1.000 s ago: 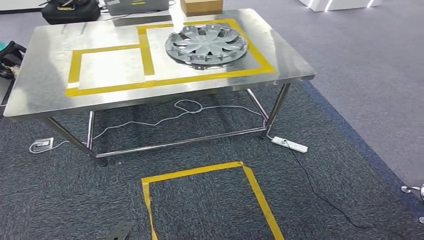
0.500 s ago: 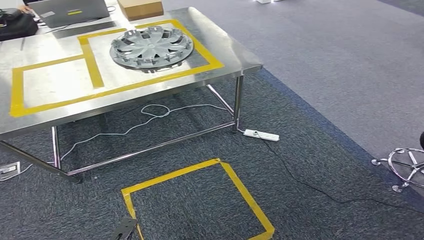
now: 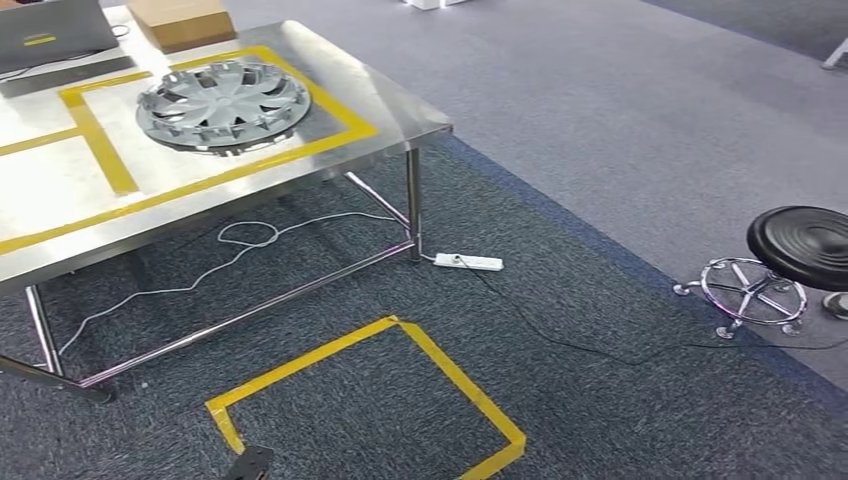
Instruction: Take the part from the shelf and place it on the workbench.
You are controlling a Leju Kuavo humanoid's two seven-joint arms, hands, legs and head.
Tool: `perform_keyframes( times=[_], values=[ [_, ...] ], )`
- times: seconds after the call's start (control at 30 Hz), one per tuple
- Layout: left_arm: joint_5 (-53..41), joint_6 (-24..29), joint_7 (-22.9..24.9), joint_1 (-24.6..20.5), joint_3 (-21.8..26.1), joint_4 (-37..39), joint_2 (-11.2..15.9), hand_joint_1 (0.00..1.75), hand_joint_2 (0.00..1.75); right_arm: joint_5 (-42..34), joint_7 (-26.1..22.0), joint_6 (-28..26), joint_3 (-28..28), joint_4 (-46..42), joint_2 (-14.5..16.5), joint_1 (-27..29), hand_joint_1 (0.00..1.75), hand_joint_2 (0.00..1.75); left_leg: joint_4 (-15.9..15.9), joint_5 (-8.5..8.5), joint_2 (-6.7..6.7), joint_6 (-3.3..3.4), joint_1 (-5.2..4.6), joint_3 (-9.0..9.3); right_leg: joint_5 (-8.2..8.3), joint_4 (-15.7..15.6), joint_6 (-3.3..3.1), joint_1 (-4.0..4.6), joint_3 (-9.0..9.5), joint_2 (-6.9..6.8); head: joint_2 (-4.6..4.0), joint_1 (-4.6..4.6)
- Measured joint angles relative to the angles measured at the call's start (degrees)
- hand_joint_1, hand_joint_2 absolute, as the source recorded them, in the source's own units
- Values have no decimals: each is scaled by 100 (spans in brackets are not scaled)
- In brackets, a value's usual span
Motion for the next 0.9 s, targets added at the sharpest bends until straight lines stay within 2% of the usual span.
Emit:
perform_keyframes(
  times=[0.07,0.1,0.13,0.17,0.23,0.27,0.3,0.37,0.4,0.43,0.47,0.5,0.53,0.6,0.63,0.67,0.7,0.73,0.77,0.83,0.87,0.9],
  values=[
    [-13,1,0,0,-7,0,3,0,0,8,6,-4,0,1,8,-7,0,0,46,-31,125,-81,11,2,292,-781,38,-23,486,-207,1,7],
    [-37,6,0,2,-10,0,8,0,0,19,16,-11,1,1,20,-24,0,0,80,-59,179,-131,7,5,379,-1060,25,-29,659,-306,1,3],
    [-80,19,0,3,-20,1,15,0,0,34,42,-25,3,2,32,-37,0,0,107,-77,228,-180,-4,10,415,-1206,-8,-28,745,-369,1,-16],
    [-139,41,0,2,-43,1,21,0,0,54,82,-47,5,4,44,-42,0,0,120,-84,279,-224,-12,17,414,-1219,-64,-17,730,-371,1,-36],
    [-250,109,8,-2,-114,1,20,0,0,96,199,-110,9,9,49,-12,0,0,119,-91,337,-298,14,38,429,-1197,-181,-5,677,-244,0,-77],
    [-291,144,23,-2,-150,0,17,0,0,109,260,-136,9,13,57,8,0,0,166,-152,255,-332,31,24,443,-1193,-230,-5,657,-188,0,-78],
    [-327,175,57,7,-179,1,14,0,0,115,313,-147,9,15,70,19,0,0,317,-283,121,-357,43,-38,461,-1197,-277,-9,649,-127,0,-82],
    [-401,238,194,46,-237,3,11,0,0,104,371,-109,8,17,105,24,0,0,974,-685,-181,-366,45,-330,498,-1201,-344,-6,615,15,0,-102],
    [-425,279,295,73,-267,6,9,0,0,100,378,-75,8,17,120,24,0,0,1377,-864,-243,-355,40,-518,509,-1201,-362,3,595,99,0,-113],
    [-433,327,402,95,-289,8,6,0,0,98,377,-40,8,17,132,30,0,0,1682,-953,-269,-340,37,-668,516,-1201,-371,12,582,188,0,-117],
    [-430,373,496,110,-302,10,3,0,0,106,364,-5,8,17,139,39,0,0,1799,-924,-283,-320,34,-738,521,-1201,-374,19,576,278,0,-118],
    [-428,410,577,117,-305,11,1,0,0,113,341,29,8,17,144,47,0,0,1725,-796,-302,-295,32,-723,526,-1200,-371,24,576,367,0,-117],
    [-430,432,629,116,-306,11,0,0,0,120,312,66,8,17,145,49,0,0,1442,-583,-349,-263,31,-610,533,-1200,-362,27,577,455,0,-115],
    [-438,447,671,106,-308,11,4,0,0,128,219,138,8,16,146,32,0,0,696,-197,-623,-184,34,-298,545,-1190,-326,31,565,608,0,-114],
    [-432,456,662,100,-309,11,8,0,0,136,140,183,8,15,146,14,0,0,418,-105,-744,-170,37,-187,555,-1184,-294,30,543,677,0,-113],
    [-417,469,634,94,-309,11,11,0,0,152,50,228,8,14,146,1,0,0,272,-85,-829,-163,35,-135,565,-1186,-256,24,517,739,0,-111],
    [-387,486,578,86,-306,11,12,0,0,182,-44,276,8,14,145,-4,0,0,222,-97,-828,-161,28,-124,582,-1201,-207,17,482,802,0,-110],
    [-350,502,507,78,-301,10,11,0,0,220,-121,317,9,14,145,-3,0,0,204,-93,-772,-162,24,-122,602,-1228,-162,-2,452,860,0,-109],
    [-300,511,408,64,-287,8,10,0,0,263,-161,338,9,14,143,3,0,0,179,-74,-713,-135,24,-114,606,-1230,-128,-4,428,819,0,-109],
    [-181,516,230,36,-230,4,13,0,0,343,-167,340,14,19,145,-18,0,0,130,-38,-571,-75,33,-99,452,-1015,-88,20,304,502,0,-68],
    [-99,518,185,26,-179,2,15,0,0,372,-128,317,17,22,148,-50,0,0,119,-33,-474,-51,25,-95,261,-696,-79,34,159,284,0,-46],
    [-28,520,207,26,-123,2,20,0,0,391,-68,287,20,26,151,-84,0,0,120,-38,-381,-34,11,-96,34,-292,-66,40,-30,143,0,-23]
  ],
)
